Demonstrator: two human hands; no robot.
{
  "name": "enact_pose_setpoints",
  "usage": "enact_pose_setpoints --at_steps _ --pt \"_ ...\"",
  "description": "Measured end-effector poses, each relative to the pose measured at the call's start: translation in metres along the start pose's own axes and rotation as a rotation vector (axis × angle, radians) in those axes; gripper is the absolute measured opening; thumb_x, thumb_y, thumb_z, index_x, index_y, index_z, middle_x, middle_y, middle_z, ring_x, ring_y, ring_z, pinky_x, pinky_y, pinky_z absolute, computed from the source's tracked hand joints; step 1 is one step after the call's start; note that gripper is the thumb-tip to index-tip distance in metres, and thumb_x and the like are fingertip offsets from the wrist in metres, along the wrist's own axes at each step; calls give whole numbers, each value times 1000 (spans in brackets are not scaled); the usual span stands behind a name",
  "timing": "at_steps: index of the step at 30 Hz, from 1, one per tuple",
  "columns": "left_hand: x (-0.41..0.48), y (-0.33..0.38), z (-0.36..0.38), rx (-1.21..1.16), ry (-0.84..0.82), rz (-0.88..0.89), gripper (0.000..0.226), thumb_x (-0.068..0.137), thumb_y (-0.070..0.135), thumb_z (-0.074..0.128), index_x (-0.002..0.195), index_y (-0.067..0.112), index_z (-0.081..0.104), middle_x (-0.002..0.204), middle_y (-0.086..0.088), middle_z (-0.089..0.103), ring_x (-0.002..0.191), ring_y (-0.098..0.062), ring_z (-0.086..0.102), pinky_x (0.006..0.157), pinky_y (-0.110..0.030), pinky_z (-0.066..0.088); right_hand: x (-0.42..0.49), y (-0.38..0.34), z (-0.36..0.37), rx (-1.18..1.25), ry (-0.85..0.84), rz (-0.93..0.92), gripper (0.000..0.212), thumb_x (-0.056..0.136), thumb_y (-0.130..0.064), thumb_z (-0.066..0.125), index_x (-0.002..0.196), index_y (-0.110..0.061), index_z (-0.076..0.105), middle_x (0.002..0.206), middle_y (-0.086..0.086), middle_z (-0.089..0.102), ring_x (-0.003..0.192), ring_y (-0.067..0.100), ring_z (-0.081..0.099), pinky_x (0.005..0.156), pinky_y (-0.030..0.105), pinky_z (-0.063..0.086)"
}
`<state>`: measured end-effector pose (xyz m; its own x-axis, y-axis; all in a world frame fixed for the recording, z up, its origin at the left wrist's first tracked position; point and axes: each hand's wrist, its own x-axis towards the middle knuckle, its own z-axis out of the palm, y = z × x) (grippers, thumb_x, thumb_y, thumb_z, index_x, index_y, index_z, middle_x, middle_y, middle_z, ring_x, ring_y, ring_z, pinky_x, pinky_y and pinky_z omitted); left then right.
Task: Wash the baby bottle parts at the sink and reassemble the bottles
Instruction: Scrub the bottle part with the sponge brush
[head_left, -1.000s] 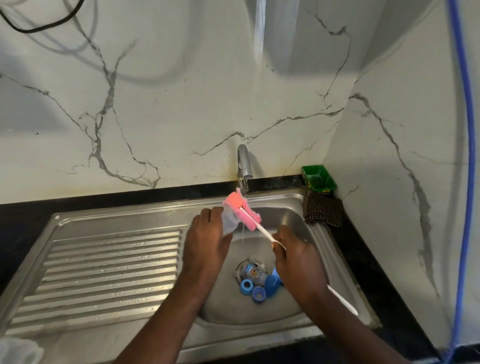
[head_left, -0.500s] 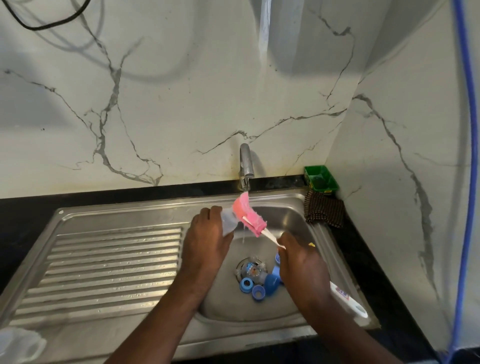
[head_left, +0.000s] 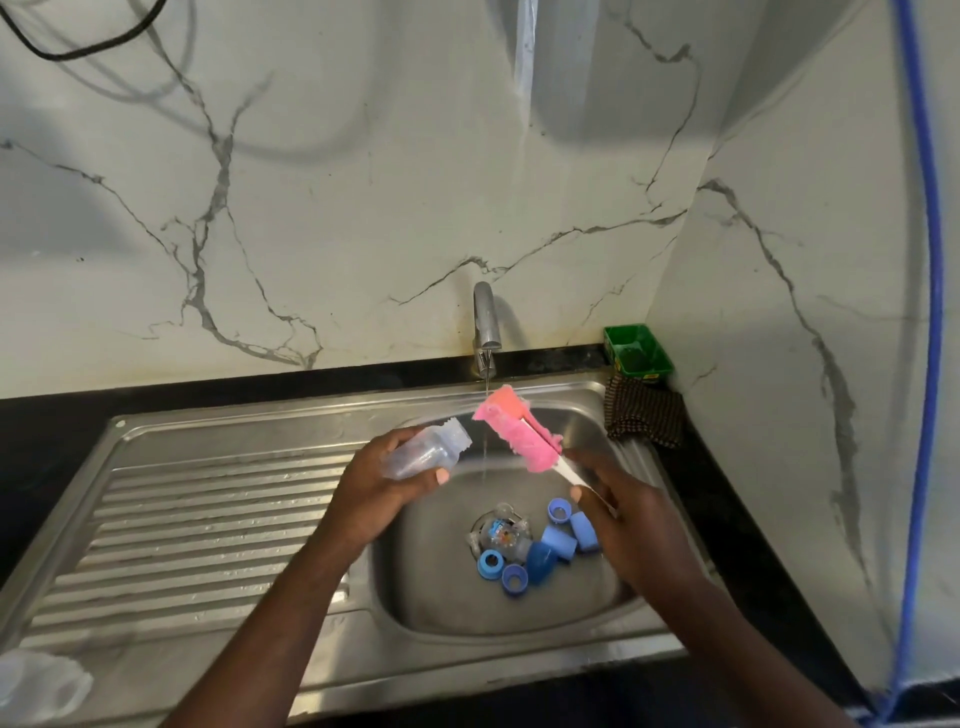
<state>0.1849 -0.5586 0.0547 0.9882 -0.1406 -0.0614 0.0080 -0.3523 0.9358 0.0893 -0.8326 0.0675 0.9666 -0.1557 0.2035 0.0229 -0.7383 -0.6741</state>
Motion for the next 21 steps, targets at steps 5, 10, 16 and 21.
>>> enact_pose_setpoints --at_steps 5,10,16,21 --pt "-9 1 5 -49 -28 71 56 67 10 92 113 31 68 108 12 74 101 -4 67 79 -10 49 5 10 0 234 -146 -42 63 91 -2 64 119 -57 55 92 -7 72 85 -2 62 75 9 44" --pt "-11 2 -7 20 -36 88 69 48 51 89 113 39 68 116 9 71 106 -5 66 87 -20 53 17 20 1 160 -220 -99 47 82 -4 73 103 -46 65 93 -18 68 80 2 65 71 17 48" --pt "-18 7 -7 98 -78 136 64 52 57 86 111 45 65 118 15 67 108 -4 63 89 -25 54 34 2 -1 104 -430 -165 68 85 -27 77 140 -49 43 71 -6 59 65 0 56 61 10 38" --pt "-24 4 -14 70 -53 153 71 51 56 86 117 37 67 118 12 68 109 -8 64 88 -24 54 43 -13 7 172 -591 -197 72 88 -11 73 132 -53 33 124 -27 50 86 -21 54 73 3 40"
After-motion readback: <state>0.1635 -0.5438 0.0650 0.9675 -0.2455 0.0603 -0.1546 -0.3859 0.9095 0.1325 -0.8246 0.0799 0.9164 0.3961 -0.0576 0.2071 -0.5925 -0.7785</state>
